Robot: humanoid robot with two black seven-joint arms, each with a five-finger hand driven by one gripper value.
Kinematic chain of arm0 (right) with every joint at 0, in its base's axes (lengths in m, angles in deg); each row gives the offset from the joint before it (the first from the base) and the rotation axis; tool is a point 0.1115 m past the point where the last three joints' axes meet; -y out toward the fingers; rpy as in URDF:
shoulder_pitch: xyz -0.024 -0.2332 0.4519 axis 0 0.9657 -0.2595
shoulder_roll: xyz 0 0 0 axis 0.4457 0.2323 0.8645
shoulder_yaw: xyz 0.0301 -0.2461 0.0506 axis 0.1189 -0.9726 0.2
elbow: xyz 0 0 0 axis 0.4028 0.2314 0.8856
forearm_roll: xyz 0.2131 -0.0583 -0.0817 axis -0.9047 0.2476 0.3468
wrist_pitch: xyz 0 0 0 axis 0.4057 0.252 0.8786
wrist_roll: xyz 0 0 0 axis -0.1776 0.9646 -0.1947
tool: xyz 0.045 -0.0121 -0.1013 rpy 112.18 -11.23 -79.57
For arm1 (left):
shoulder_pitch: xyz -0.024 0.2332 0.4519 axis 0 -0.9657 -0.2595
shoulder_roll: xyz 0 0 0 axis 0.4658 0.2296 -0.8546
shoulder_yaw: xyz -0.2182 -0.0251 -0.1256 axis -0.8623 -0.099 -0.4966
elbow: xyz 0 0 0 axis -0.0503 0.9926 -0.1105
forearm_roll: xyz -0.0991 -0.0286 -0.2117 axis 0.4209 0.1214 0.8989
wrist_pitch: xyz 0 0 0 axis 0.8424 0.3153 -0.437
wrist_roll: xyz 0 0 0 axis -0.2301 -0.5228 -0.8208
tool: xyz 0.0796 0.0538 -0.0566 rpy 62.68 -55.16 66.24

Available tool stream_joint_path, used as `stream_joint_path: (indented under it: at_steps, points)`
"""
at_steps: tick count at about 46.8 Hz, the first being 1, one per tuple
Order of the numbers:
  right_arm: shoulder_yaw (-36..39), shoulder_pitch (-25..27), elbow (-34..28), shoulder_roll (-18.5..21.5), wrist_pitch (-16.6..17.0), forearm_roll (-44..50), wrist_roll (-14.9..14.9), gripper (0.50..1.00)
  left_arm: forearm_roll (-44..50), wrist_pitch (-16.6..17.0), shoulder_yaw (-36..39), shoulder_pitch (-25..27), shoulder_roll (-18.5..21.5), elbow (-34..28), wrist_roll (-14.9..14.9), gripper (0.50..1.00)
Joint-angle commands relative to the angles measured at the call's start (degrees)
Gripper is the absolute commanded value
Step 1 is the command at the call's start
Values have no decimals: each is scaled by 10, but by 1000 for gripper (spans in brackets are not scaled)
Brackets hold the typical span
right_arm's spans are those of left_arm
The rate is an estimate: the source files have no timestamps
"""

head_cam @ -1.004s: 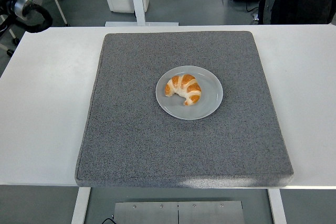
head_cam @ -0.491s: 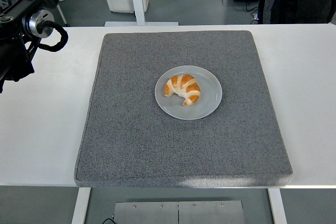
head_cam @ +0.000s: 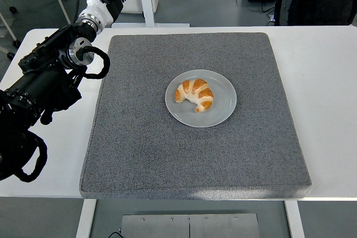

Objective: Place the bread on the plate

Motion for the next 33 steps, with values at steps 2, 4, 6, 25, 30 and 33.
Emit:
stream_joint_path:
  at_steps: [2,4,6,25,30,33]
  points:
    - [2,0,0,0,-1,0,0,1000,8,22,-36,-4,-3,-1,-37,993]
    - [2,0,0,0,-2,0,0,1000,8,31,-48,-4,-3,-1,-45,993]
    - [2,0,0,0,-1,0,0,1000,8,32,-56,-7,-3,0,-47,993]
    - [-1,0,0,0,-5,0,0,1000,16,14,-80,-26,-3,-1,-24,993]
    - [-3,0,-1,0,-7,1,0,1000,16,6,-78,-27,-3,-1,-16,993]
    - [-4,0,-1,0,-8,1,0,1000,16,7,-79,-31,-3,-1,-15,993]
